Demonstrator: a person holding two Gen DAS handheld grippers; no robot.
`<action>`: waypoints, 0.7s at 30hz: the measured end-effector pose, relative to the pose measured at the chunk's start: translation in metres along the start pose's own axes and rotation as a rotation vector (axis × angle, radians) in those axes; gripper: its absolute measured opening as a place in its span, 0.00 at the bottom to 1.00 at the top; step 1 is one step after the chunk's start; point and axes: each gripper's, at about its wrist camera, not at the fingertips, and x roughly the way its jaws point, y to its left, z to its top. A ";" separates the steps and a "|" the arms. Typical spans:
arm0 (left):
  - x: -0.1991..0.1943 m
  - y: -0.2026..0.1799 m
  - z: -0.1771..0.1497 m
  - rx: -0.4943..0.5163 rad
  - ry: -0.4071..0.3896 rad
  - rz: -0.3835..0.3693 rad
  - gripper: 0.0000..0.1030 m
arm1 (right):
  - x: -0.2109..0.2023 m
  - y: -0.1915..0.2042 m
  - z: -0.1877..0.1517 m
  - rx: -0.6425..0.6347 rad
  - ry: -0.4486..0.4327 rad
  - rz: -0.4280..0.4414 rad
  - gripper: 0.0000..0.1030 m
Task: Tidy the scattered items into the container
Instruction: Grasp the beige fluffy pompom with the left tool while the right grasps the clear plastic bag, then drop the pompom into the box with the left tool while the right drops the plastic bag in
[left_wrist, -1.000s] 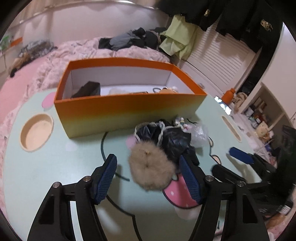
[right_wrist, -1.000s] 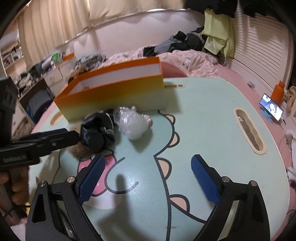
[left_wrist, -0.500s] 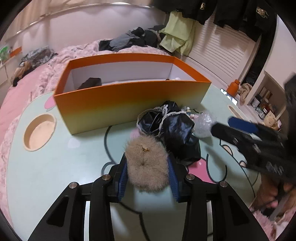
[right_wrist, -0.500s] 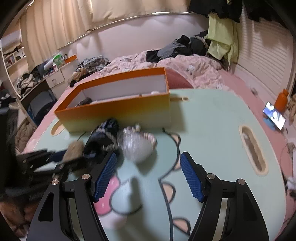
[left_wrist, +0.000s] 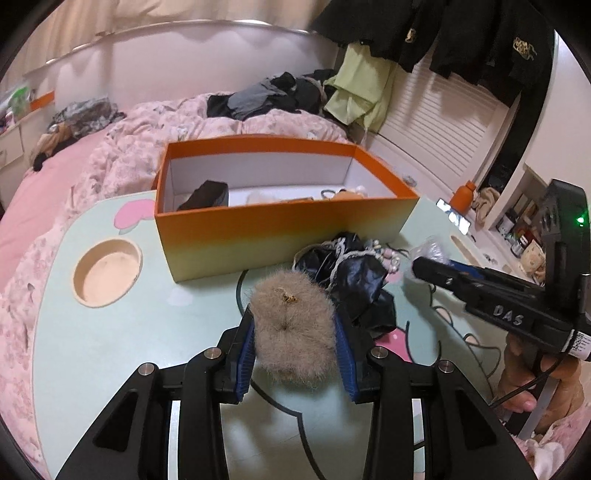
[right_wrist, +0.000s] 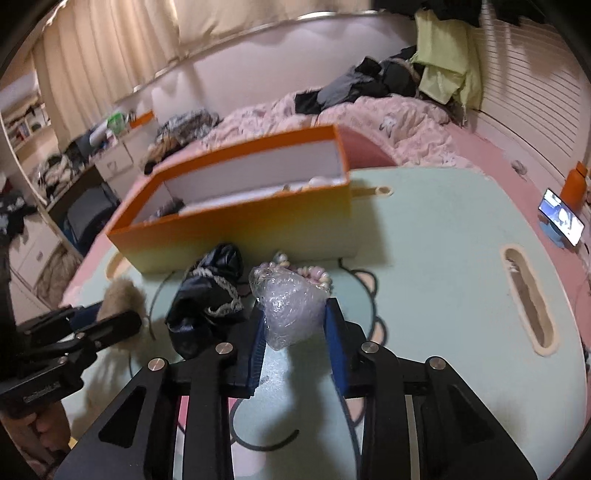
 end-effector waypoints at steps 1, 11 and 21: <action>-0.001 0.000 0.003 0.000 -0.007 -0.002 0.36 | -0.005 -0.001 0.002 0.006 -0.015 0.007 0.30; -0.005 0.006 0.073 -0.035 -0.093 0.002 0.36 | -0.016 0.023 0.067 -0.077 -0.135 0.047 0.30; 0.053 0.024 0.119 -0.100 -0.032 0.072 0.36 | 0.042 0.022 0.102 -0.060 -0.036 0.081 0.30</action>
